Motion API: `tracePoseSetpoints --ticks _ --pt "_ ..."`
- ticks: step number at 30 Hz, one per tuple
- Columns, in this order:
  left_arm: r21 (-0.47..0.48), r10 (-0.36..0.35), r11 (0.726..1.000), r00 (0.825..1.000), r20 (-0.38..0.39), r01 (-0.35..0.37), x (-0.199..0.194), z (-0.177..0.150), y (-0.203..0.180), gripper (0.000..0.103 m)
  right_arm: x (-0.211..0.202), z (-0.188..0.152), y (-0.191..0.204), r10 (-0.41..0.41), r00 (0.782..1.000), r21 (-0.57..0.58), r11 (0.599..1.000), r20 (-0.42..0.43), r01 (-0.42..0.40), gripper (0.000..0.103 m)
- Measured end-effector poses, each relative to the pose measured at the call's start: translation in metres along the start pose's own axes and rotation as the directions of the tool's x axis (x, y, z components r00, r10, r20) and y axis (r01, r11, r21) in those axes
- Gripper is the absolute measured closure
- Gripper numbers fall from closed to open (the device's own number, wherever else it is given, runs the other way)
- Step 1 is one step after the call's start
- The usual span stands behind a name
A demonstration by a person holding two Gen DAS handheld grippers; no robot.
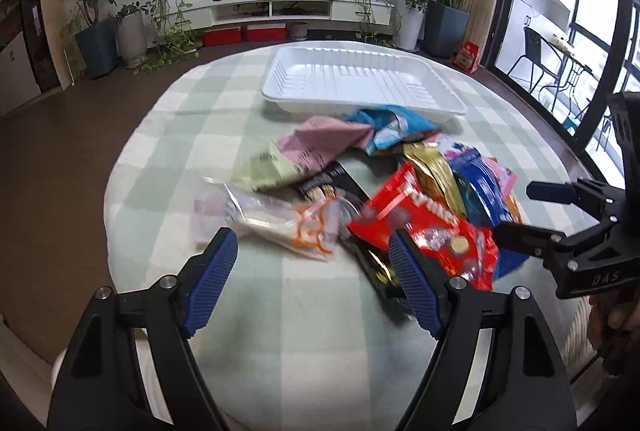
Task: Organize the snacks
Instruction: 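Move both tools toward the snack pile on the table, then grasp the pink packet with the left tool while the right tool grasps the blue Tipo packet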
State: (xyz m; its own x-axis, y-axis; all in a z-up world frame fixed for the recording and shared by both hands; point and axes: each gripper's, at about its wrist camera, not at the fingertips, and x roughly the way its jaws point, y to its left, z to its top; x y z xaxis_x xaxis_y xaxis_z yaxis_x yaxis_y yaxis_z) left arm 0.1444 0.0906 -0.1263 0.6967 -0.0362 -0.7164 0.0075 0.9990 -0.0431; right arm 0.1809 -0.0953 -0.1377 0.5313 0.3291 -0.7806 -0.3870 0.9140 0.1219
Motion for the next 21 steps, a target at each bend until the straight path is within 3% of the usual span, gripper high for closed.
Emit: tracePoseSetpoints --ticks 11,21 --pt "0.162 0.025 0.987 0.999 -0.037 -0.018 0.047 0.06 0.006 0.026 0.022 0.019 -0.013 0.061 0.997 0.086 0.995 -0.046 -0.057 0.004" --pt "0.244 -0.026 0.968 0.994 -0.106 0.051 0.087 0.084 0.011 0.026 0.034 0.027 -0.017 0.079 0.994 0.145 0.987 -0.081 -0.066 0.0"
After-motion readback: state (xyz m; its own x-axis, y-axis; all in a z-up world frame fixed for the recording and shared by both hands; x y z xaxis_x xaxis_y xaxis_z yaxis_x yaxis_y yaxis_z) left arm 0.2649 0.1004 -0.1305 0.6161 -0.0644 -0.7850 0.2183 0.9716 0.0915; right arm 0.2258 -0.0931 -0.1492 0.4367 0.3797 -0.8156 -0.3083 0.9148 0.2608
